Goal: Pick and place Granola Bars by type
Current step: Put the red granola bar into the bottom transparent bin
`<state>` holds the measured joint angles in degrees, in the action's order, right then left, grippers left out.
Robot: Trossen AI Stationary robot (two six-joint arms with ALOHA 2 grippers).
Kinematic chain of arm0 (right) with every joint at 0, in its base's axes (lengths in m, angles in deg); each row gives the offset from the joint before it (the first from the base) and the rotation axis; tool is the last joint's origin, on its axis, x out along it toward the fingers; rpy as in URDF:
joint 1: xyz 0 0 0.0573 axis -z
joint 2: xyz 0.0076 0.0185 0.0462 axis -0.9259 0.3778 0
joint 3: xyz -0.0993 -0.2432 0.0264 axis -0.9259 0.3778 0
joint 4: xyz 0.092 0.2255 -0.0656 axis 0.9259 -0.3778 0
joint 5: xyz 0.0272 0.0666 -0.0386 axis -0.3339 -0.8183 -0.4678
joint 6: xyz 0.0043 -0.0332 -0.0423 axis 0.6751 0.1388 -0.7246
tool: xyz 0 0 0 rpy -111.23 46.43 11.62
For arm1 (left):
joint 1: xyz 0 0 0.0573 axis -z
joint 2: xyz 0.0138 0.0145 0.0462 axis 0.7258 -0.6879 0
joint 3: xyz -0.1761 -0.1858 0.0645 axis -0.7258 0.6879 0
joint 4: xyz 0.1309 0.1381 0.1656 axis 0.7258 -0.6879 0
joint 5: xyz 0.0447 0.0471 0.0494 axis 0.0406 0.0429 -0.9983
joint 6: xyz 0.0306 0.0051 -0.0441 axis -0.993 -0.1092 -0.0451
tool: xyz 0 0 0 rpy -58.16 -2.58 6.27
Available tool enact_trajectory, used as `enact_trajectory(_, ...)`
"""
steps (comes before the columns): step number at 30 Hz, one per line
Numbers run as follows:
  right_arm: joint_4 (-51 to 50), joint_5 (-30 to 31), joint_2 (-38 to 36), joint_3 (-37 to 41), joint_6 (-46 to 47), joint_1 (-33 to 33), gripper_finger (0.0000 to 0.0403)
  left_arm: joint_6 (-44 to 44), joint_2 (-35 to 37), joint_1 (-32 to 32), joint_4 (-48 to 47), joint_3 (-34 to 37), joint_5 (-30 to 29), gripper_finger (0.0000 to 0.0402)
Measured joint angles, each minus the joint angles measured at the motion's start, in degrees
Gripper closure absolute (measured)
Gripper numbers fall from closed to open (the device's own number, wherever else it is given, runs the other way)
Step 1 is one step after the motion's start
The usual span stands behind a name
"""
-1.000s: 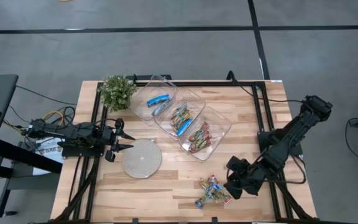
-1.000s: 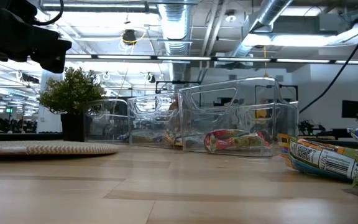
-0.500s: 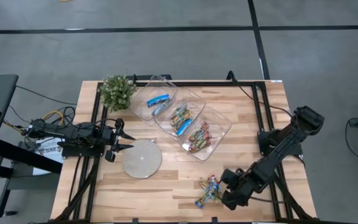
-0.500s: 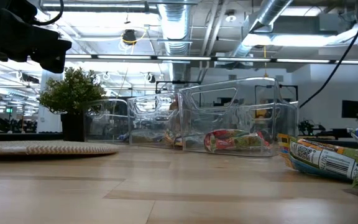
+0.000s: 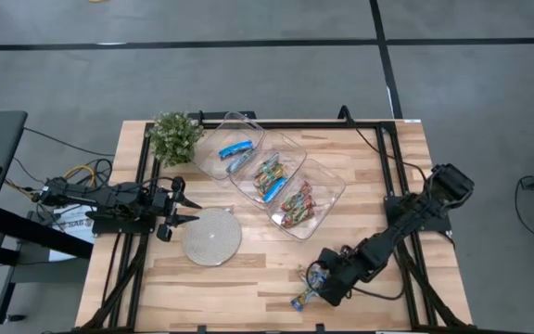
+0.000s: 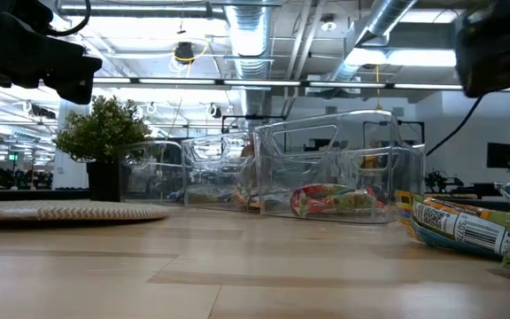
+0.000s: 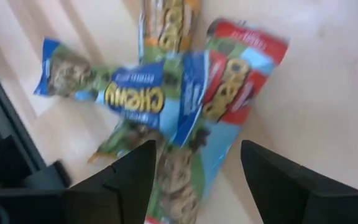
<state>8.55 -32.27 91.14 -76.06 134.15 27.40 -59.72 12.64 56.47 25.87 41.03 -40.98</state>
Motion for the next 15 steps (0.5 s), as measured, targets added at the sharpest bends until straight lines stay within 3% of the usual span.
enact_trajectory(15, 2.4, -4.5, 5.2, -1.5, -1.7, 1.0, 0.0184, 0.0, 0.0, 0.0, 0.0, 0.0, 0.1, 0.0264)
